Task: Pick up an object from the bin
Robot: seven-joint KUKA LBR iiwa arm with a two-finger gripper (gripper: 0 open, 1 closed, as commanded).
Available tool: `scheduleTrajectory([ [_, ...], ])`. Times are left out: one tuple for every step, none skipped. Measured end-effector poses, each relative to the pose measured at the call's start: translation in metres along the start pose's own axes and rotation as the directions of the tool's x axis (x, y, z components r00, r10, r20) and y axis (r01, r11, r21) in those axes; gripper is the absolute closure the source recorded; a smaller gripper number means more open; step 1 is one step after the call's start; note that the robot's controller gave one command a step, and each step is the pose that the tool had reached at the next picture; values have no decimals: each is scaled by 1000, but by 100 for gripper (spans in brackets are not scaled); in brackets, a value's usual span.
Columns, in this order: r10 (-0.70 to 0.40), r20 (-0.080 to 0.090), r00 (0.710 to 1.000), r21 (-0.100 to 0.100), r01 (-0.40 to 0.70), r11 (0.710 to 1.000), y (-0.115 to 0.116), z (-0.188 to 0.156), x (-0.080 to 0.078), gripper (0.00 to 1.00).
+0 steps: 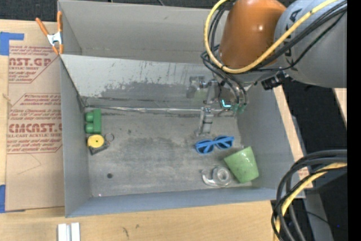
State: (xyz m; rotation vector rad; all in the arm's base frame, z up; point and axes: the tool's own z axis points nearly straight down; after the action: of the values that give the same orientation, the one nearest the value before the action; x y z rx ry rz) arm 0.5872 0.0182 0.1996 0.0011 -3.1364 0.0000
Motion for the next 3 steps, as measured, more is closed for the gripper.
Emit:
scheduleTrajectory([
  [-169, -1, 986, -1, 169, 986, -59, 116, 41, 0],
  [-171, 9, 985, 2, 171, 985, -94, 131, 13, 0],
  [-174, 7, 985, 1, 174, 985, -92, 130, 14, 100],
])
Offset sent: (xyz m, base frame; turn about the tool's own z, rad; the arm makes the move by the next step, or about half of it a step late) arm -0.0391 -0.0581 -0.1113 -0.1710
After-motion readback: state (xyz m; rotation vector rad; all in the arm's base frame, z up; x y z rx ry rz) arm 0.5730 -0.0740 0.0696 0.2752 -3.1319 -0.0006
